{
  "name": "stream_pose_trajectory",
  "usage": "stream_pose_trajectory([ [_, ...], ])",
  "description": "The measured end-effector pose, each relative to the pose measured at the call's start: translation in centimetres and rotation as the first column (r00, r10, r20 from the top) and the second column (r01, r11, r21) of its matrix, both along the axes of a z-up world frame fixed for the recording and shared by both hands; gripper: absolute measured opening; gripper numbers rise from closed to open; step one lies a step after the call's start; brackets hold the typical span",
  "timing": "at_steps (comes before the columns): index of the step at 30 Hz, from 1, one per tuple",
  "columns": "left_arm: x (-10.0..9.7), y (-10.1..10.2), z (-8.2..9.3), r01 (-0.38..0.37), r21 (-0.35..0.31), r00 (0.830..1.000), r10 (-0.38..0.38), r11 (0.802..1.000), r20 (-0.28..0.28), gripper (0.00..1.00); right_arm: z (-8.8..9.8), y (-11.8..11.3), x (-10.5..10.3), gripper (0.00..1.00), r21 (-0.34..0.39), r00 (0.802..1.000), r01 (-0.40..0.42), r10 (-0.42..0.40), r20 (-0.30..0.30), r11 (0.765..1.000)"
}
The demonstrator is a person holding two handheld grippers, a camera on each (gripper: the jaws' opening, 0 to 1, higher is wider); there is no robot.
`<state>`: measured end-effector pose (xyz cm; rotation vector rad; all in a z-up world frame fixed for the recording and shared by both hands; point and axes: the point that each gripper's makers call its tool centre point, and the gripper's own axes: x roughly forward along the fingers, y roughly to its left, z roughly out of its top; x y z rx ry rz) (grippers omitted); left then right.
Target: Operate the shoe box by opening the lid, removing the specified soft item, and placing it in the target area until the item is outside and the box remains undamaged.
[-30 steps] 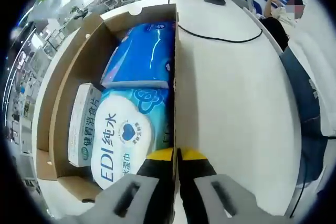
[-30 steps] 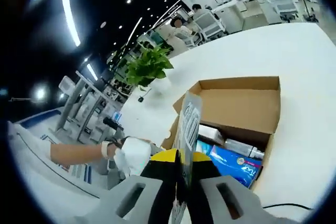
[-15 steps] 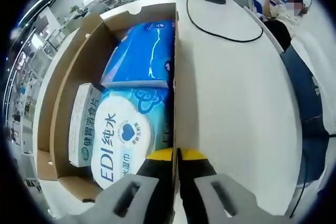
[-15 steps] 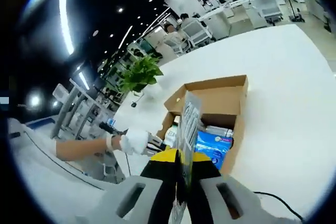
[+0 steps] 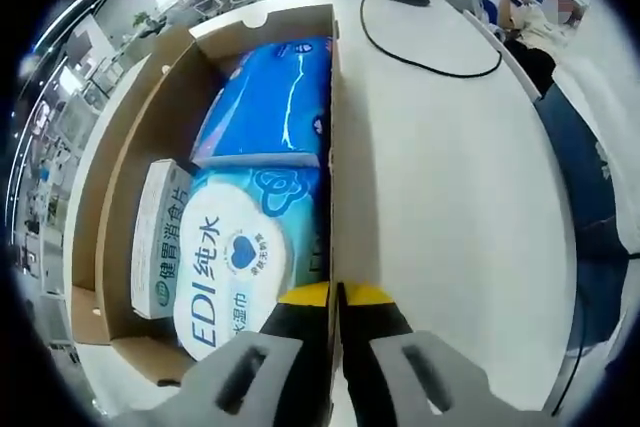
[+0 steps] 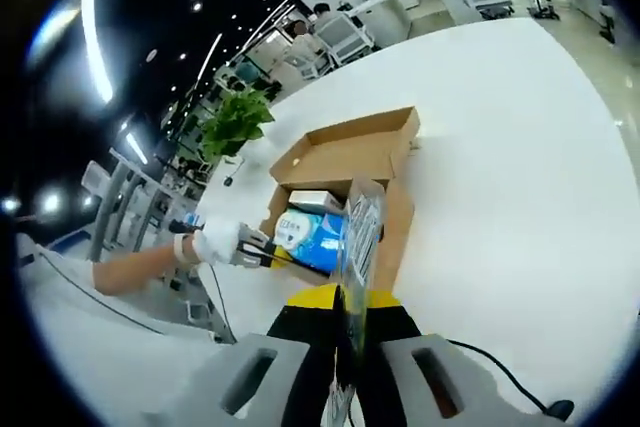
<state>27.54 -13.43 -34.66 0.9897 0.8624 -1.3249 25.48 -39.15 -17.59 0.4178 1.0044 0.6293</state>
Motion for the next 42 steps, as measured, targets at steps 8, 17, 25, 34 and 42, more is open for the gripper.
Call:
stream_pose_trajectory([
  [8,0.1,-0.1,-0.1,-0.001,0.0,1.0,0.001,1.0,-0.005,0.01,-2.1,-1.2,0.4,0.0,-0.032,0.998,-0.025,0.023,-0.065,0.999],
  [17,0.1,-0.1,-0.1,-0.001,-0.006,1.0,0.001,1.0,-0.004,0.01,-5.6,-2.2,1.9,0.0,-0.066,0.986,-0.05,0.038,-0.165,0.997],
  [25,0.1,-0.2,-0.2,0.003,-0.001,1.0,-0.003,1.0,0.0,0.01,-7.5,-2.5,2.9,0.0,-0.084,0.969,-0.088,0.066,-0.237,0.993],
  [34,0.2,-0.2,-0.2,0.001,-0.003,1.0,-0.001,1.0,-0.001,0.01,-9.9,-1.9,3.4,0.0,-0.085,0.946,-0.114,0.082,-0.314,0.99],
  [42,0.1,-0.2,-0.1,-0.003,-0.003,1.0,0.003,1.0,-0.001,0.01,-11.1,-1.2,3.1,0.0,-0.093,0.933,-0.134,0.094,-0.348,0.987],
])
